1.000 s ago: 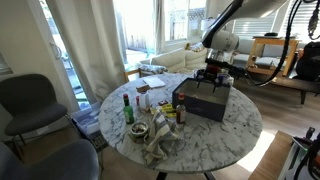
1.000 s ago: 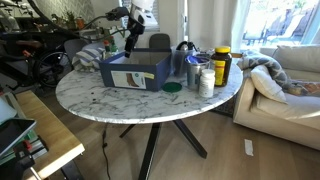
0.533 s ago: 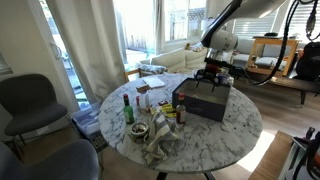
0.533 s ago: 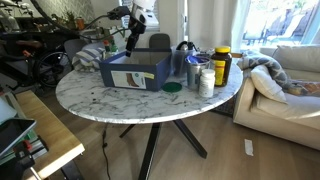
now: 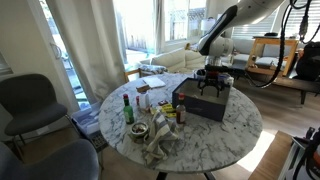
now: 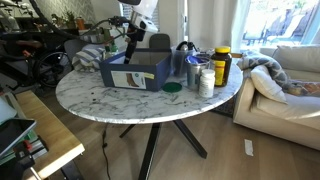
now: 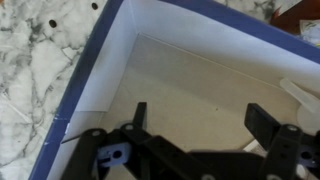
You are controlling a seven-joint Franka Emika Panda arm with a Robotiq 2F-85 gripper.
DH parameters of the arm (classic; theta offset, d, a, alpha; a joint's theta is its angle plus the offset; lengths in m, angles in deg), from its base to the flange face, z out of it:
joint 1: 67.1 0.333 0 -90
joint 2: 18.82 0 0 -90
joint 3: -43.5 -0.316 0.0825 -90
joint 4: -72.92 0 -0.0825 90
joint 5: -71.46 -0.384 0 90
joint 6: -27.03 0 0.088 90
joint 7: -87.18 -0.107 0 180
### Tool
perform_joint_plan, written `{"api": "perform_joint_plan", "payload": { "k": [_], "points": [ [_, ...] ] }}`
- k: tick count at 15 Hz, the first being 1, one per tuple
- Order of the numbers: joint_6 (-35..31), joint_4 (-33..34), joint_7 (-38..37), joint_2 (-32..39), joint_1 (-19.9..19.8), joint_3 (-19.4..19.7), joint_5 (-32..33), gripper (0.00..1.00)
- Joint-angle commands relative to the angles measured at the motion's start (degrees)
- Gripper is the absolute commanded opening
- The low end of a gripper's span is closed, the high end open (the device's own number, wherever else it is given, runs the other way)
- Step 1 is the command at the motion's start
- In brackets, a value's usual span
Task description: Remove the measuring cup from the box
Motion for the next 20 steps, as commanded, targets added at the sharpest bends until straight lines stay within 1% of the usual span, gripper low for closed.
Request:
{"api": "perform_joint_plan", "payload": {
  "k": [1, 3, 5, 7, 8, 9, 11, 14, 17, 19, 20],
  "points": [
    [0.1, 0.1, -0.2, 0.3, -0.6, -0.6, 0.5, 1.0],
    [0.1, 0.2, -0.2, 0.5, -0.6, -0.6, 0.6, 1.0],
    [-5.6, -0.4, 3.9, 0.2, -0.2, -1.3, 1.2, 1.0],
    [-9.2, -0.3, 8.4, 0.8, 0.0, -2.2, 2.9, 1.0],
    [-9.1, 0.3, 11.8, 1.5, -0.6, -3.1, 2.8, 1.0],
    [-7.4, 0.2, 7.4, 0.6, -0.6, -2.6, 1.9, 1.0],
    [-8.0, 0.2, 9.9, 0.8, -0.6, -3.2, 2.1, 1.0],
    [-8.0, 0.2, 10.7, 0.9, -0.7, -3.3, 2.3, 1.0],
    [-10.4, 0.6, 16.0, 1.5, -1.1, -4.2, 2.4, 1.0],
    [-13.3, 0.5, 18.8, 1.9, -1.1, -4.4, 3.1, 1.0],
    [-15.1, 0.6, 21.1, 2.3, -1.4, -5.0, 2.2, 1.0]
  ]
}}
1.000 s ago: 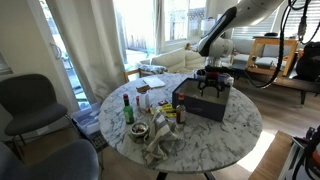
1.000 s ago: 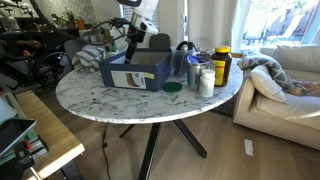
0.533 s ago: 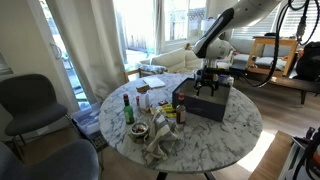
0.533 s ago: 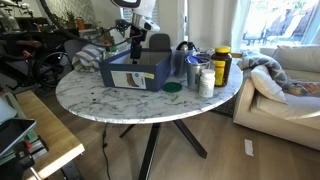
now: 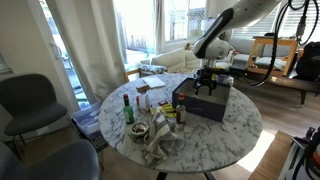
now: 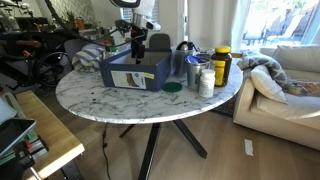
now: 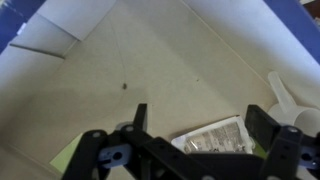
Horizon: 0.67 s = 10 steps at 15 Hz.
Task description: Remove the measuring cup from the box
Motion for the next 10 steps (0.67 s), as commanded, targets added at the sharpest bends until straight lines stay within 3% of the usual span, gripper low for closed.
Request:
{"api": "perform_joint_plan", "payload": {
  "k": [1, 6, 10],
  "points": [
    [-5.5, 0.5, 6.8, 1.7, -1.7, -2.2, -0.7, 1.0],
    [-10.7, -1.0, 16.0, 2.2, -3.6, -7.9, -9.2, 1.0],
    [-12.1, -0.3, 17.0, 3.5, -3.4, -9.3, -11.2, 1.0]
  ]
}}
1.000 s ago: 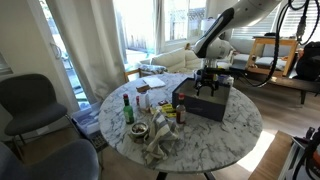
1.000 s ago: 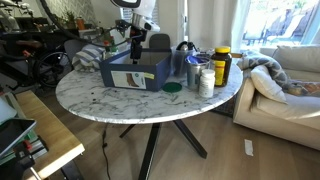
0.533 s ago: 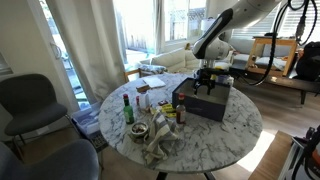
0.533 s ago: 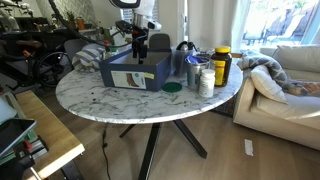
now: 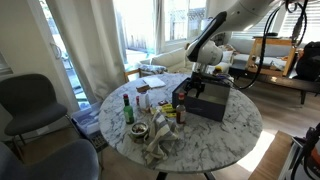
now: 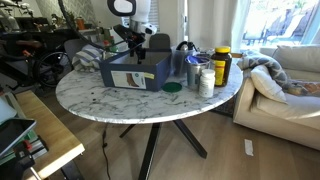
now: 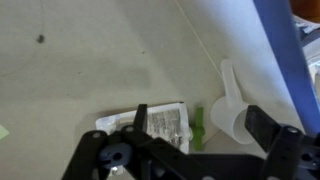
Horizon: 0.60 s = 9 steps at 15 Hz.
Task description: Remove the measuring cup from the box
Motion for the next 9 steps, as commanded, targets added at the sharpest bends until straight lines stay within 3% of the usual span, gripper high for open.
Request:
{"api": "perform_joint_plan", "payload": {
  "k": [1, 6, 9],
  "points": [
    [-3.5, 0.2, 2.4, 1.4, -1.2, -1.9, -2.7, 0.98],
    [-7.9, 2.3, 4.1, 4.0, -1.9, -3.8, -4.2, 0.69],
    [-8.4, 3.3, 4.5, 5.2, -1.7, -4.8, -3.1, 0.71]
  ]
}}
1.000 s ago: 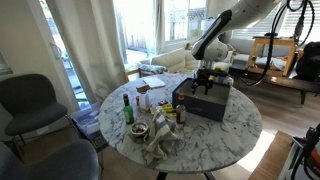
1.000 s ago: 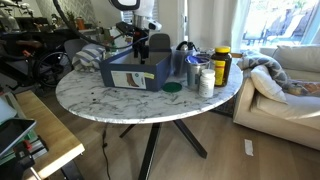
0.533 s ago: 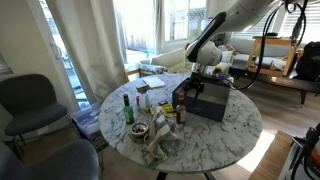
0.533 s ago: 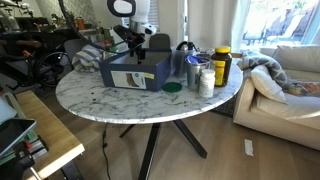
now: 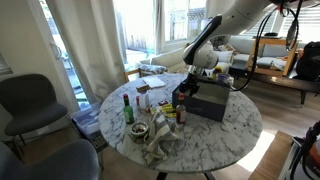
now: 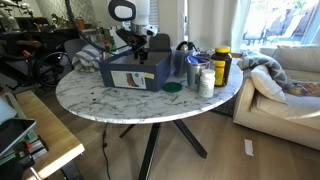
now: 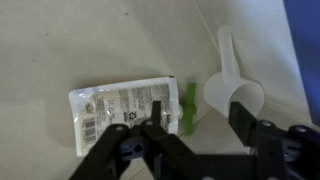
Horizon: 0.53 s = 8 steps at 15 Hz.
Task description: Remove the measuring cup from the box
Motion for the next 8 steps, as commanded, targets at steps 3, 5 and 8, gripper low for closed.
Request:
{"api": "perform_joint_plan", "payload": {
  "k": [3, 5, 8],
  "points": [
    [-1.2, 2.2, 2.7, 3.0, -0.8, -2.6, 0.1, 0.72],
    [-0.9, 3.2, 3.0, 3.9, -1.1, -3.1, 0.0, 0.66],
    [-0.6, 5.0, 3.2, 5.5, -1.4, -3.3, 0.1, 0.43]
  ]
}}
